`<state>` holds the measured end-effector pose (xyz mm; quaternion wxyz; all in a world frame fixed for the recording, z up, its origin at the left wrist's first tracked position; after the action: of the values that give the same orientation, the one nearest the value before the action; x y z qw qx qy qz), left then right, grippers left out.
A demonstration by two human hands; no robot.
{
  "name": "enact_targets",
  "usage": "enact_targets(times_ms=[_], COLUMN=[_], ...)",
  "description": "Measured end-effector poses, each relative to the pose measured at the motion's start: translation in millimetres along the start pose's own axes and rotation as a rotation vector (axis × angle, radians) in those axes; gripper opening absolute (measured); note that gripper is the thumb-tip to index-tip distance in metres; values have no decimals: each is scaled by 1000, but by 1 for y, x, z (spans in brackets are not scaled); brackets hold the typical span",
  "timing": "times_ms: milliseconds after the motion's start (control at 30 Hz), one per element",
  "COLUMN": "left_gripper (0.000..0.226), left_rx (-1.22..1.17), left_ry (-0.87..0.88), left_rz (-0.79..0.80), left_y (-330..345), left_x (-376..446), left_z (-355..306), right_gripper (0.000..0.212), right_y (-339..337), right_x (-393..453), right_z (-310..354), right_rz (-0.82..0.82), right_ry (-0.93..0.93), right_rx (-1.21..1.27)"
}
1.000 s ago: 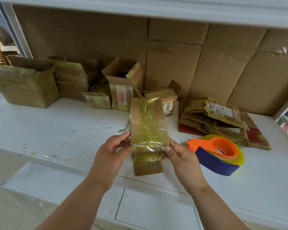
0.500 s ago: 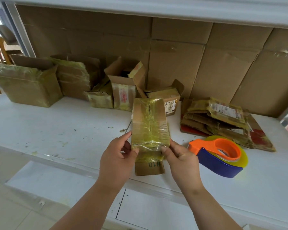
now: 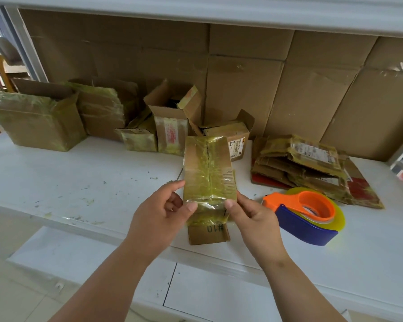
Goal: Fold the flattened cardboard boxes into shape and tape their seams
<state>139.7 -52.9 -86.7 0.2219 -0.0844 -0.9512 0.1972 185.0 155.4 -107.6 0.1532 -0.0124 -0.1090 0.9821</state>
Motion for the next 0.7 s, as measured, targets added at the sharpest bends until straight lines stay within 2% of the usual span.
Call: enact_targets(times_ms=[100,233,400,467,600,700], left_gripper=[46,56,48,51,51,43], left_rx=[78,181,370,344,291,288], left_ry=[7,116,305,310,268,202], left_rz=[-65,-31,-23,-19,-15,-49], left_y=[1,0,-1,0,3,6], left_x=[2,4,8,7,5,11], left_z=[2,0,-4,-4,-6,-7], right_gripper=[32,21,10,11,27,21], right_y=[0,-1,0,-2,-2,-1], right_x=[1,2,6,7,4,5], right_z=[2,4,11,9,10,14], right_rz=[-20,-55,-119,-111,-54,-126], right_ry=[14,-16,-108,-124,-164,-185], right_rx=[-3,-22,-212,-278,-368,-372])
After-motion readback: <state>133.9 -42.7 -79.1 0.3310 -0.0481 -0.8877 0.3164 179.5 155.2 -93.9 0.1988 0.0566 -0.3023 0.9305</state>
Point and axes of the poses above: each hand's wrist, its own x-axis towards the middle knuckle, its own y-axis out of the palm, z = x × y, the point moved 6 cm from there along x, towards the middle knuckle, and after that the axes turned 8 degrees about y, right-handed, at the moved point
